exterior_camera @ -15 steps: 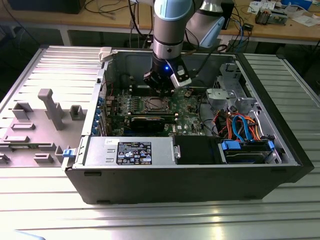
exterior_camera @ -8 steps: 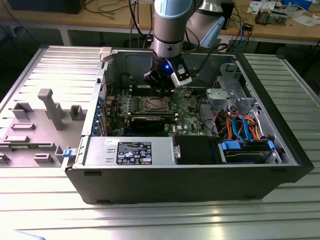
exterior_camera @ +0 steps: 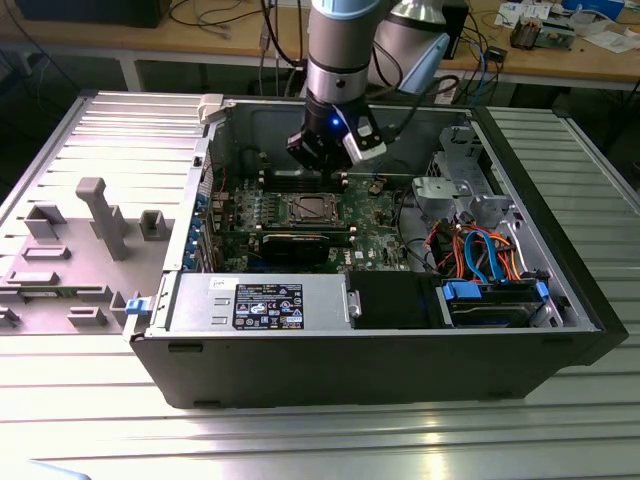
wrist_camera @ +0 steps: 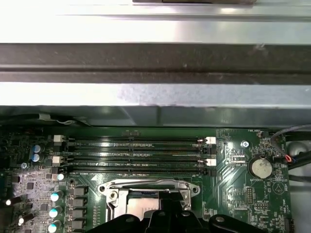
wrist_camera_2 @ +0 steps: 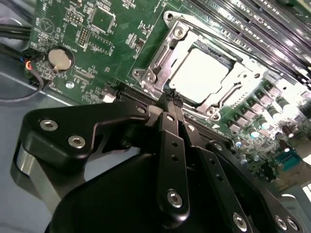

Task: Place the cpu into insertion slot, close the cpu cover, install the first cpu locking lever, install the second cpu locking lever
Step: 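Install the second cpu locking lever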

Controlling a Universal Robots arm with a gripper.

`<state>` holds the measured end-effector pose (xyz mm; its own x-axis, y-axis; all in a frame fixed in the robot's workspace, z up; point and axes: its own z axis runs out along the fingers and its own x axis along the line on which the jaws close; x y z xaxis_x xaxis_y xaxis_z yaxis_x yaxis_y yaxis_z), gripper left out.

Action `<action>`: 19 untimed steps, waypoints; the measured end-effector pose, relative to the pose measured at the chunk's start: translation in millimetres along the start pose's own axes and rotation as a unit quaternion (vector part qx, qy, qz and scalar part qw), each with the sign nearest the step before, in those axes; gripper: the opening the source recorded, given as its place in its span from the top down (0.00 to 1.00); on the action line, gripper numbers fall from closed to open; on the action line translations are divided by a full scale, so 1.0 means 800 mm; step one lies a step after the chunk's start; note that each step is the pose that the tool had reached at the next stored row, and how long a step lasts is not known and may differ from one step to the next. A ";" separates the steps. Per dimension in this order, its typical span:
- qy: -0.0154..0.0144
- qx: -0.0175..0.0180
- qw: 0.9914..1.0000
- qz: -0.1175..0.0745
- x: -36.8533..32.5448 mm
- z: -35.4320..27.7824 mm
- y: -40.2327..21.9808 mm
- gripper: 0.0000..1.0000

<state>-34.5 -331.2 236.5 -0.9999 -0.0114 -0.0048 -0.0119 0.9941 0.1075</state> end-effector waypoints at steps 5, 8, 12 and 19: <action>0.000 0.001 1.000 0.000 0.0001 -0.0052 -0.0043 0.89; 0.000 0.001 1.000 0.000 0.0001 -0.0059 -0.0104 0.89; 0.000 0.000 1.000 0.000 0.0002 -0.0067 -0.0185 0.89; 0.000 0.001 1.000 0.000 0.0003 -0.0072 -0.0224 0.89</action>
<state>-34.5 -349.6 240.3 -0.9999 -0.0110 -0.0047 -0.0115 0.9942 0.1065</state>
